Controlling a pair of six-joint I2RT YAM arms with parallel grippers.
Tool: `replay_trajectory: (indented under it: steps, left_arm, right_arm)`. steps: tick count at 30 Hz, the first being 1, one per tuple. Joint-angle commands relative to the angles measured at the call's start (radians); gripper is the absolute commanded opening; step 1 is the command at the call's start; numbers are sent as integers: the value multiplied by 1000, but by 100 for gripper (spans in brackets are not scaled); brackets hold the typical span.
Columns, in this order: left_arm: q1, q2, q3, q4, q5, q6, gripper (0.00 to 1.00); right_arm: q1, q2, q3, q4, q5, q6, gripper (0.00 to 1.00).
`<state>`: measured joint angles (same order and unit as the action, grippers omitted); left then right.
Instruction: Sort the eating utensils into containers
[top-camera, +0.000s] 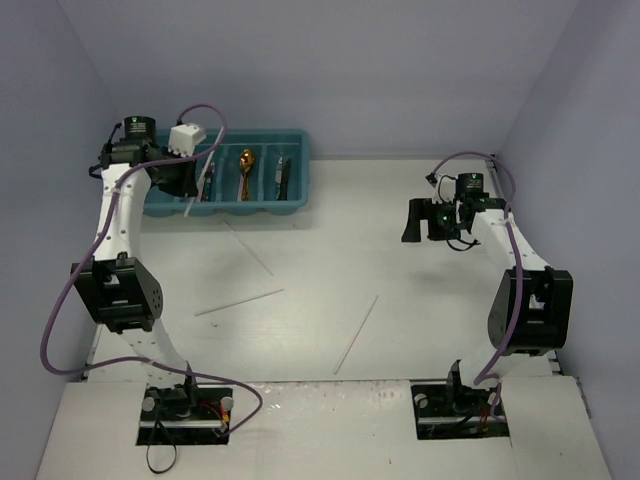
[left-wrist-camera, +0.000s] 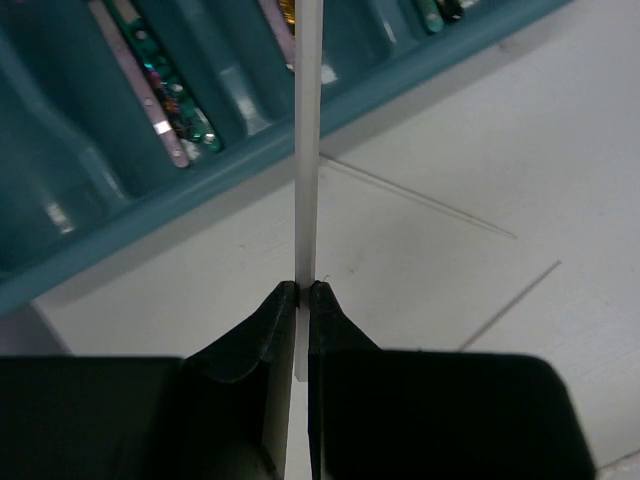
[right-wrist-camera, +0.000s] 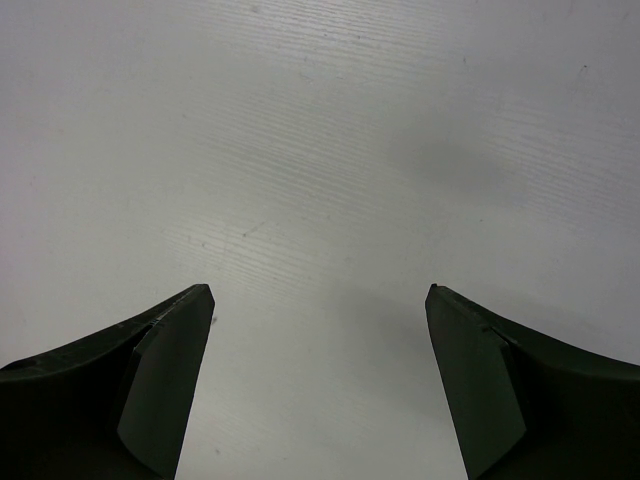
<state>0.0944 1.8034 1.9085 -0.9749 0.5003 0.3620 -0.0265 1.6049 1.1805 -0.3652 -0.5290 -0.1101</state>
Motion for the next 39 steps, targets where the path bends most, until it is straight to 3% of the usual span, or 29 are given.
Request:
replay_trajectory:
  steps: [1,8,14,17,23,39]
  left_arm:
    - [90,75,161,-2,28,38,0]
    - [199,323,453,1,14,28,0]
    - [208,469,644,23,-52,-48,0]
    - [212,484,625,115,-68,-122,0]
    - [218,453,442,349,-87,-206,0]
    - [217,568,393,297,-136,-92,0]
  right_arm:
    - [-6,15,32,3,-29,0,85]
    - [-7,12,14,5,-26,-11,84]
    - [-7,13,13,4,-22,-14,85]
    - [-7,16,13,4,-23,-11,85]
    - [-7,17,5,5,-18,-15,84]
    - [-7,10,-2,3,-11,-29,84]
